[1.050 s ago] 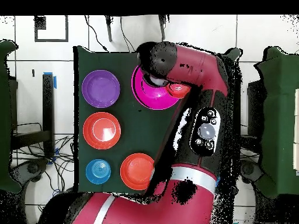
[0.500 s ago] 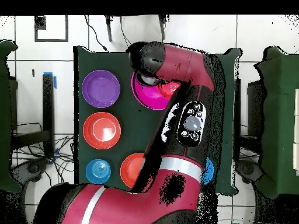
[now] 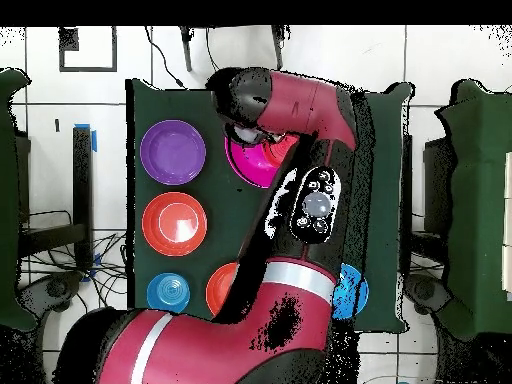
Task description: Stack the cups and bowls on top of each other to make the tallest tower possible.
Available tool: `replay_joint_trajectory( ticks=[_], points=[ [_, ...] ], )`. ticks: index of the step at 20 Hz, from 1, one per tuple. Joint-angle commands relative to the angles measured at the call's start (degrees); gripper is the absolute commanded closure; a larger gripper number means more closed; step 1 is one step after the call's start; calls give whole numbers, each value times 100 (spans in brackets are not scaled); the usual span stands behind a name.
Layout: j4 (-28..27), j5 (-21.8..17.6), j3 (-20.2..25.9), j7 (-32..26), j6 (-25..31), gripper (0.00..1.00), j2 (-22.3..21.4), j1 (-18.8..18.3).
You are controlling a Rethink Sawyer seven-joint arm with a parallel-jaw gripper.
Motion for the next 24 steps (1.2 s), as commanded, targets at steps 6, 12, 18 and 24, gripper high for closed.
replay_joint_trajectory(
  ticks=[6,12,18,24],
  points=[
    [-348,120,133,1144,727,100,178,185],
    [-537,149,63,1208,822,100,301,235],
    [-580,198,-43,1181,844,100,352,294],
    [-600,251,-110,1140,819,100,377,306]
  ],
)
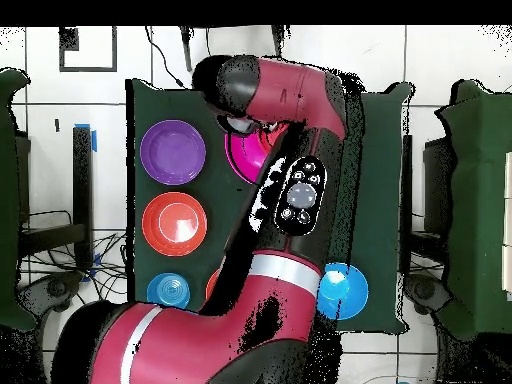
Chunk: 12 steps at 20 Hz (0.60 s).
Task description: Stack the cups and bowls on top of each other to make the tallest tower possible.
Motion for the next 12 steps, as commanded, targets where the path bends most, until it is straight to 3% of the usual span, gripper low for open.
replay_joint_trajectory(
  ticks=[1,12],
  points=[
    [-42,60,200,1130,631,100,87,151],
    [-163,115,170,1128,674,100,166,144]
  ],
)
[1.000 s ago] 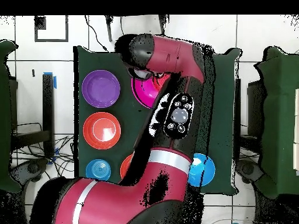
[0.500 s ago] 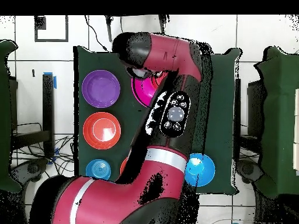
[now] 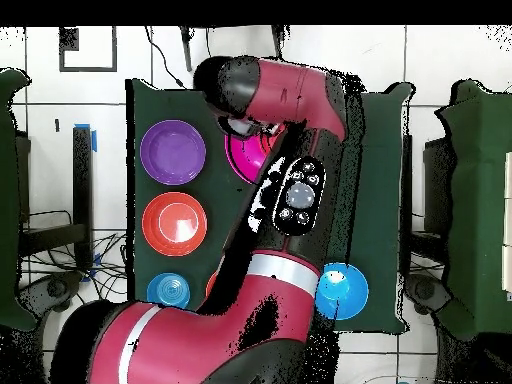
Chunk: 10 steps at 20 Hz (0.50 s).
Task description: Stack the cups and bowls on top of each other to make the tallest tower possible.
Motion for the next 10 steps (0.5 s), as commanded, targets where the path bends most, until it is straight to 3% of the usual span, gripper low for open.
replay_joint_trajectory(
  ticks=[1,10],
  points=[
    [-173,96,265,1119,517,100,126,126],
    [-871,151,135,1228,1014,100,427,164]
  ],
)
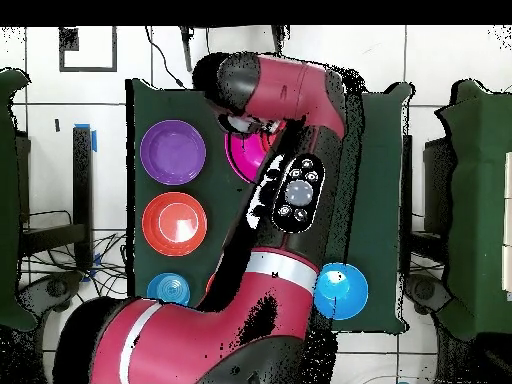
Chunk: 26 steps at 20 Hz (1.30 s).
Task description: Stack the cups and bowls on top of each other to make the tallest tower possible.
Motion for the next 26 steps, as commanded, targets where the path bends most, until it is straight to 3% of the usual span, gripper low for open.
replay_joint_trajectory(
  ticks=[1,4,11,19,20,26],
  points=[
    [-657,130,216,1239,858,100,311,165],
    [-528,167,173,1289,837,100,254,232],
    [-811,312,39,1365,1058,100,380,231],
    [-407,390,40,1383,842,100,233,301],
    [-450,416,-7,1432,869,0,261,293],
    [-312,451,2,1372,862,0,214,314]
  ],
)
